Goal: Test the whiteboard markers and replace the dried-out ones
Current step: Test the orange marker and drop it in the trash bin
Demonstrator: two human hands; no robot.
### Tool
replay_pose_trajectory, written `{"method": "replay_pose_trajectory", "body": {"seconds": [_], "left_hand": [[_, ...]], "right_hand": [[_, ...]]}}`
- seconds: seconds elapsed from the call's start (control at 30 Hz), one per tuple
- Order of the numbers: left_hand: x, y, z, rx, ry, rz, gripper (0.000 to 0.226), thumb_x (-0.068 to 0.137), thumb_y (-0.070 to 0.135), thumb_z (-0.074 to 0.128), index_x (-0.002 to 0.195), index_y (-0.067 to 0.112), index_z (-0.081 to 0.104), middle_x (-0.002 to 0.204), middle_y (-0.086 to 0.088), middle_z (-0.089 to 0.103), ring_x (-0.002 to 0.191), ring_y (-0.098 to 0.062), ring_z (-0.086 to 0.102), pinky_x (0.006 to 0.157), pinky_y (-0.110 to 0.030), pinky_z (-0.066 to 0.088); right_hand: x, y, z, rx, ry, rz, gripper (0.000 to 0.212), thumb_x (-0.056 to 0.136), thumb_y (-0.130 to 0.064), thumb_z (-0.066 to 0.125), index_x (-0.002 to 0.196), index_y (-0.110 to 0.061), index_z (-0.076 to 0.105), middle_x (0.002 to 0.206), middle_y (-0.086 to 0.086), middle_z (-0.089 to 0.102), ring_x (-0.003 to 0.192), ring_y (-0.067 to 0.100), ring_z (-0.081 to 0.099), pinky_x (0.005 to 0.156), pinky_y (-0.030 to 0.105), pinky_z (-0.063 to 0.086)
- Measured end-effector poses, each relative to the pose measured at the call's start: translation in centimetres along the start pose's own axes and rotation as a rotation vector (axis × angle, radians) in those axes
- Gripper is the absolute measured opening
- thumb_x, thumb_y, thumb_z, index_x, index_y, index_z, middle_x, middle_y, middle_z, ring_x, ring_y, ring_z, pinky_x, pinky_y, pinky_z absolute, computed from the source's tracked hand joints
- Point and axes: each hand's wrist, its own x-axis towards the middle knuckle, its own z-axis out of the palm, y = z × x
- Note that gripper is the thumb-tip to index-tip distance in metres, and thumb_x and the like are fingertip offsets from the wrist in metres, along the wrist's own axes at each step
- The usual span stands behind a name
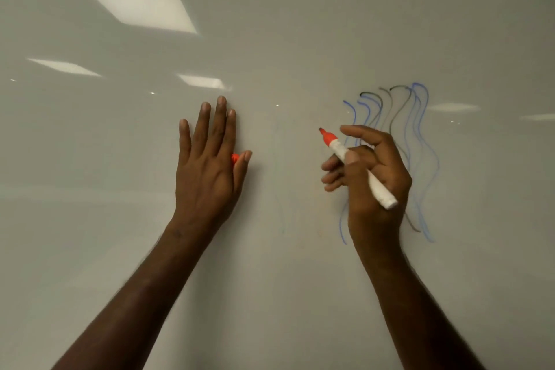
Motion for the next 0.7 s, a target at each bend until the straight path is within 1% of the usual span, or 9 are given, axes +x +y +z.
{"method": "replay_pose_trajectory", "body": {"seconds": [0.07,0.1,0.17,0.23,0.37,0.43,0.5,0.6,0.7], "left_hand": [[-0.1,-0.3,0.4,0.036,-0.004,0.014,0.063,0.106,0.042,0.022,0.159,0.009,0.014,0.168,-0.009,0.007,0.155,-0.026,0.002,0.124,-0.055,0.008],[-0.2,-0.4,0.6,0.045,-0.003,0.020,0.063,0.106,0.042,0.022,0.159,0.009,0.013,0.168,-0.009,0.006,0.155,-0.026,0.001,0.124,-0.055,0.008],[-0.2,-0.5,0.8,0.059,-0.001,0.027,0.064,0.105,0.042,0.025,0.159,0.010,0.011,0.168,-0.008,0.004,0.155,-0.026,0.000,0.124,-0.056,0.008],[-0.3,-0.5,0.8,0.066,0.010,0.028,0.065,0.105,0.042,0.026,0.159,0.010,0.011,0.168,-0.009,0.005,0.155,-0.027,0.001,0.124,-0.055,0.009],[-0.3,-0.5,0.9,0.071,0.029,0.035,0.064,0.106,0.040,0.031,0.159,0.009,0.014,0.168,-0.010,0.009,0.155,-0.027,0.004,0.124,-0.056,0.010],[-0.3,-0.6,1.0,0.068,0.028,0.036,0.065,0.105,0.040,0.033,0.159,0.009,0.014,0.168,-0.010,0.008,0.155,-0.027,0.003,0.124,-0.056,0.011],[-0.4,-0.6,1.1,0.067,0.032,0.038,0.065,0.106,0.041,0.032,0.159,0.009,0.014,0.168,-0.009,0.009,0.155,-0.027,0.003,0.124,-0.055,0.010],[-0.4,-0.6,1.1,0.068,0.049,0.041,0.063,0.106,0.040,0.032,0.159,0.009,0.016,0.167,-0.010,0.011,0.155,-0.027,0.005,0.124,-0.055,0.010],[-0.5,-0.6,1.2,0.070,0.056,0.041,0.063,0.106,0.039,0.033,0.159,0.009,0.016,0.167,-0.009,0.010,0.155,-0.027,0.005,0.124,-0.055,0.010]], "right_hand": [[0.9,0.7,0.6,-0.046,-0.001,-0.030,0.013,0.092,-0.020,0.062,0.100,-0.011,0.061,0.085,0.015,0.071,0.074,0.030,0.072,0.060,0.047,0.058],[1.1,1.3,0.9,-0.073,0.002,-0.038,0.015,0.090,-0.024,0.066,0.096,-0.011,0.062,0.086,0.014,0.072,0.077,0.030,0.073,0.062,0.052,0.058],[1.2,2.4,1.3,-0.116,0.006,-0.046,0.017,0.088,-0.027,0.070,0.090,-0.012,0.064,0.084,0.009,0.073,0.075,0.031,0.073,0.060,0.055,0.056],[1.1,3.2,1.6,-0.159,0.005,-0.057,0.018,0.088,-0.026,0.072,0.088,-0.010,0.065,0.080,0.007,0.072,0.071,0.031,0.072,0.056,0.055,0.056],[1.2,4.2,2.2,-0.269,-0.006,-0.115,0.011,0.086,-0.012,0.075,0.088,-0.005,0.066,0.077,0.004,0.070,0.067,0.028,0.069,0.053,0.050,0.054],[1.3,4.5,2.3,-0.309,0.000,-0.134,0.012,0.085,-0.009,0.077,0.088,-0.004,0.067,0.078,0.002,0.070,0.067,0.025,0.067,0.053,0.047,0.054],[1.1,4.7,2.1,-0.312,0.026,-0.147,0.011,0.085,-0.007,0.077,0.088,-0.004,0.066,0.079,0.000,0.070,0.067,0.022,0.067,0.053,0.046,0.055],[-0.5,5.2,1.3,-0.265,0.054,-0.139,0.009,0.086,-0.007,0.075,0.086,-0.005,0.066,0.078,0.001,0.070,0.065,0.024,0.068,0.052,0.045,0.053],[-3.2,6.2,-0.4,-0.344,-0.046,-0.183,0.008,0.085,-0.010,0.074,0.085,-0.005,0.068,0.075,0.002,0.069,0.062,0.020,0.065,0.051,0.040,0.051]]}}
